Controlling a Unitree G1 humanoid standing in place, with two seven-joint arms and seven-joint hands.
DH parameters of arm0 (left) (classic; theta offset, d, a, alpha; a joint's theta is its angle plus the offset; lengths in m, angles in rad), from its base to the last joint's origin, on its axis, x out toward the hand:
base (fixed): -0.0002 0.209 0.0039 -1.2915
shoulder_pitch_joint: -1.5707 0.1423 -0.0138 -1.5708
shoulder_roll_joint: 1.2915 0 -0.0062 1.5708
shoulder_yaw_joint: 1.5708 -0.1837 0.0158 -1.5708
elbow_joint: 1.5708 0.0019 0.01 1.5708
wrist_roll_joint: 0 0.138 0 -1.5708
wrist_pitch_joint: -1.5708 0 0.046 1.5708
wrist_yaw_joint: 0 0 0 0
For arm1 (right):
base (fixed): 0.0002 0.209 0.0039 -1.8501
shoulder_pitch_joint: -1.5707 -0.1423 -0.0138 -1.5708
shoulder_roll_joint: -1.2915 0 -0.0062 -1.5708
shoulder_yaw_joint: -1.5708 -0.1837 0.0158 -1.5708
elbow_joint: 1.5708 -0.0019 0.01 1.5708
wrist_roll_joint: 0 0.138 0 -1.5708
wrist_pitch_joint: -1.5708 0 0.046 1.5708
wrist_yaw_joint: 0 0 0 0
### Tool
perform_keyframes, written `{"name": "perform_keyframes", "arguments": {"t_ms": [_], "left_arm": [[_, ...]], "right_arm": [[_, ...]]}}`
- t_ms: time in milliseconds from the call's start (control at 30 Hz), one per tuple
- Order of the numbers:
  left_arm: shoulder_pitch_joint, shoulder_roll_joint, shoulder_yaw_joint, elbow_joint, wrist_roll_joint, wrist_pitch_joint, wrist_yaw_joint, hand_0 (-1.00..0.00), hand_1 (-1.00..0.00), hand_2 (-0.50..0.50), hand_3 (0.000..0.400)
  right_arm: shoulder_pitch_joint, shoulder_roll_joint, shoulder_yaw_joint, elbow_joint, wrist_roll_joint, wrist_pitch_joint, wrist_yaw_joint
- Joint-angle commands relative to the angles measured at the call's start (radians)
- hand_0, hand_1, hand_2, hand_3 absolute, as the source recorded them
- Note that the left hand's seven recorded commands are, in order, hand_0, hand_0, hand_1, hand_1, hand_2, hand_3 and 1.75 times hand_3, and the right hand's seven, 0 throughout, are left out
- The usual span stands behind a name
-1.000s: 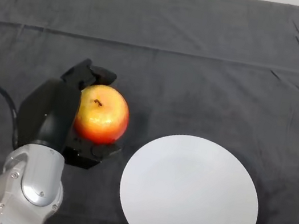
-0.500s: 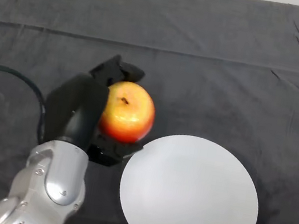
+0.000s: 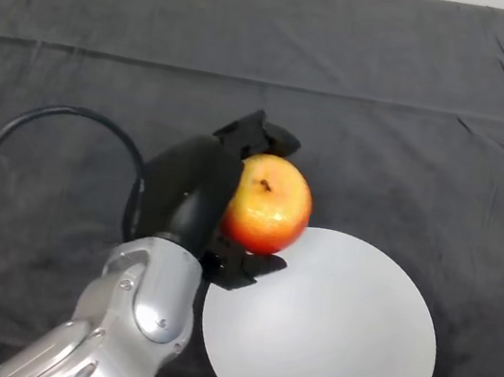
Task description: Move the apple to the plate
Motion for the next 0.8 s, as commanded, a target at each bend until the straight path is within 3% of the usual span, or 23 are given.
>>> {"name": "perform_keyframes", "arguments": {"t_ms": [33,500,800], "left_arm": [[-0.041,-0.011,-0.017,0.038,-0.015,-0.025,0.011,-1.00,-1.00,0.00,0.400],[-0.126,-0.052,-0.158,0.198,-0.143,-0.115,0.067,-1.00,-1.00,0.00,0.400],[-0.171,-0.052,-0.223,0.258,-0.223,-0.153,0.071,-1.00,-1.00,0.00,0.400]], "right_arm": [[0.033,-0.011,-0.0113,-0.031,0.0305,0.001,-0.0012],[0.033,-0.011,-0.0114,-0.030,0.0302,0.001,-0.0009],[0.032,-0.011,-0.0116,-0.029,0.0301,0.001,-0.0006]]}}
